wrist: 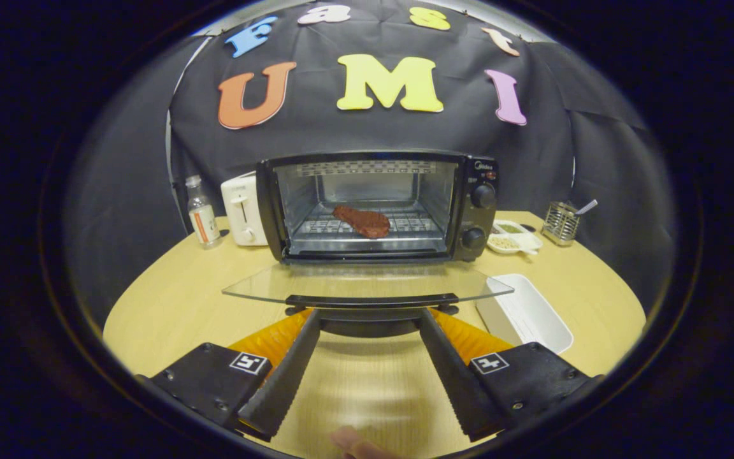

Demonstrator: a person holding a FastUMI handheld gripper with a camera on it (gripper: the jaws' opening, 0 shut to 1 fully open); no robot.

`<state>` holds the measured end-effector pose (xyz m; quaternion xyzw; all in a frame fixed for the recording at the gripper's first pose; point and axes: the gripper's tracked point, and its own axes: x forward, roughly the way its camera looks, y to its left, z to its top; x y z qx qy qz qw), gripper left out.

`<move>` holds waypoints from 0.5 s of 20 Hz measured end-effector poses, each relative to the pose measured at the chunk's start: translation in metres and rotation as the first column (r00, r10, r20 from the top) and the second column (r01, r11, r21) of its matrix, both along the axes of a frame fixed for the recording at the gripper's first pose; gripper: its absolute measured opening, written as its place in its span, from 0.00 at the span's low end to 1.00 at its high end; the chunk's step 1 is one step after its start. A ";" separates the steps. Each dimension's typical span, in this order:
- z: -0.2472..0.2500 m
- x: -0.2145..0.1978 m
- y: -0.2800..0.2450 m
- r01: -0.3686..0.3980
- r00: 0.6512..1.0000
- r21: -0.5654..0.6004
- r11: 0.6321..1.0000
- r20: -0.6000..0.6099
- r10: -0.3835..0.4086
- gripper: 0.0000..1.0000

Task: Open the toaster oven, put the food inside, and close the toaster oven door.

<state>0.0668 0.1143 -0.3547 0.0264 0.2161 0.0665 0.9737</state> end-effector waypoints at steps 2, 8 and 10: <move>0.015 0.006 -0.001 -0.002 0.999 -0.018 1.000 0.048 0.003 1.00; 0.053 0.027 0.003 -0.033 0.989 -0.076 0.997 0.144 0.043 1.00; 0.063 0.033 0.004 -0.039 0.986 -0.076 0.996 0.161 0.051 1.00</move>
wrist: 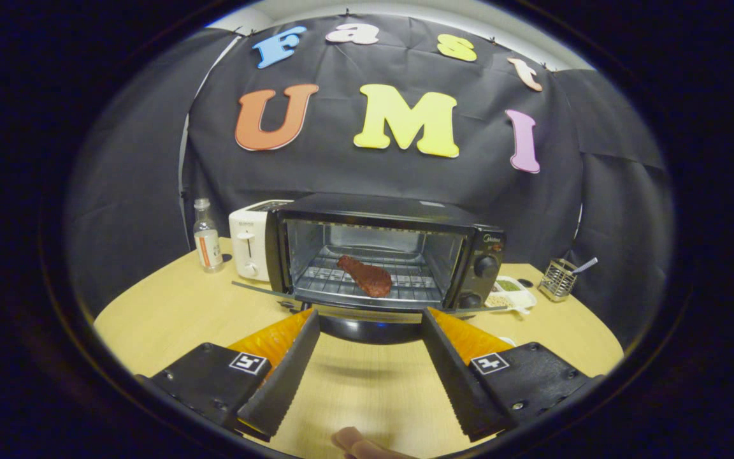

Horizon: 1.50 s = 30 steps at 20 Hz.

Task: Open the toaster oven, put the food inside, and close the toaster oven door.

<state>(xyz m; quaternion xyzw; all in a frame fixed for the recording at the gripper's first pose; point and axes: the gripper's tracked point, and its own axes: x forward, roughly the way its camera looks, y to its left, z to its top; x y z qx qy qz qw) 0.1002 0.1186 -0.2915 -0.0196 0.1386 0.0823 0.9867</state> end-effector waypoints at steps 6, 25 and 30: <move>0.037 0.034 0.001 0.008 1.000 -0.025 1.000 0.028 -0.007 1.00; 0.264 -0.128 -0.048 0.069 0.933 0.014 0.998 0.353 -0.069 1.00; 0.277 -0.184 -0.062 0.058 0.918 0.066 0.996 0.389 -0.079 1.00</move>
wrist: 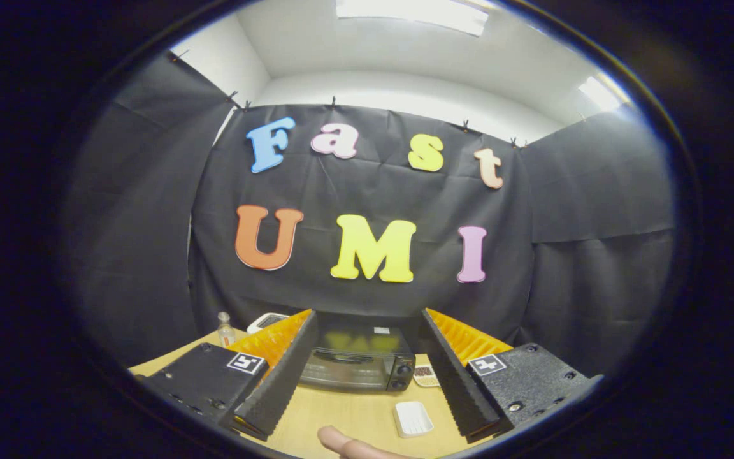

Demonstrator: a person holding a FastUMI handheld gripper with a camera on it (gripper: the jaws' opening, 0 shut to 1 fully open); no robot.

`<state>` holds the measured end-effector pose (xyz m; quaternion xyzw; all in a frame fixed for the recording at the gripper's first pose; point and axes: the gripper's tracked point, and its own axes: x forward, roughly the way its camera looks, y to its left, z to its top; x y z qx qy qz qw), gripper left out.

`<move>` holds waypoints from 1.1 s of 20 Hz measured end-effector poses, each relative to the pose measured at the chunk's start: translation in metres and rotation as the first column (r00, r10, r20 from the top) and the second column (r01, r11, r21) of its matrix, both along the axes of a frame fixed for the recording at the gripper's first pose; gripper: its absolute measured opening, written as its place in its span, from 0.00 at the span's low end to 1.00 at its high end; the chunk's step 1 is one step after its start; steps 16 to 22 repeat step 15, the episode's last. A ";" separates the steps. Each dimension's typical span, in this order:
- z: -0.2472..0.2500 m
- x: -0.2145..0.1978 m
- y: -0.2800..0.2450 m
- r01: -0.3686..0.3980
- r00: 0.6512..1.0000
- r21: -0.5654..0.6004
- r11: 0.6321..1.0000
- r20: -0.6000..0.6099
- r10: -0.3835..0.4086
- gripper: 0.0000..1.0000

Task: Open the toaster oven, put the food inside, and close the toaster oven door.

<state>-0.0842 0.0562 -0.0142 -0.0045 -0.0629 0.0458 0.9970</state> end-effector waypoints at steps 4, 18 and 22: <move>-0.019 -0.026 -0.011 -0.014 1.000 -0.015 1.000 0.003 0.014 1.00; -0.033 -0.039 -0.033 0.003 1.000 0.012 1.000 -0.022 -0.003 1.00; -0.033 -0.039 -0.033 0.003 1.000 0.012 1.000 -0.022 -0.003 1.00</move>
